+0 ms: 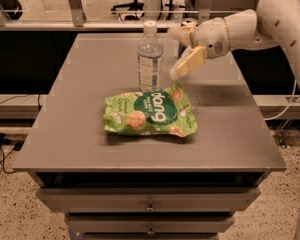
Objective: Move blue plastic bottle near green rice chip bag
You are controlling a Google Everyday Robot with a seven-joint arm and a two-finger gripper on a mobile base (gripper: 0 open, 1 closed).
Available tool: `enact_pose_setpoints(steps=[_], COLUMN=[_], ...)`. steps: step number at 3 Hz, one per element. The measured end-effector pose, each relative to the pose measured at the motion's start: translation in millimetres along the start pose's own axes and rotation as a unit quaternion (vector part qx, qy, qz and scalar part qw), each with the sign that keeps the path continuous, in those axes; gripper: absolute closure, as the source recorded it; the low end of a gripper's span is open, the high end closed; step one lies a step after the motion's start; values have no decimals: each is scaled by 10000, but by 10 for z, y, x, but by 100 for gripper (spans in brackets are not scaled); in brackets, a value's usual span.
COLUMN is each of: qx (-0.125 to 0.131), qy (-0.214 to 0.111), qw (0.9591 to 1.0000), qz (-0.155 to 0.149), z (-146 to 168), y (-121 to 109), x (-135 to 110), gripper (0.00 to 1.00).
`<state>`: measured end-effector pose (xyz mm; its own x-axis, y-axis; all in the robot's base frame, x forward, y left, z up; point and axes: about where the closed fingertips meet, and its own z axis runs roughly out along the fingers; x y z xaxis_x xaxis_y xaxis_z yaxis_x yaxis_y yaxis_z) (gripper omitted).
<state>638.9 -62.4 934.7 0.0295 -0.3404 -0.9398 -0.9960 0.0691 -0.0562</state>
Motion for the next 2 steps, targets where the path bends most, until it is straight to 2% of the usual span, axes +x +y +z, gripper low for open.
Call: enact_pose_setpoints(steps=[1, 2], qx=[743, 1511], qy=[101, 136], qw=[9968, 9874], qz=[-279, -450], z=[-725, -1502], y=[-79, -96], x=[-133, -229], gripper=[0, 0])
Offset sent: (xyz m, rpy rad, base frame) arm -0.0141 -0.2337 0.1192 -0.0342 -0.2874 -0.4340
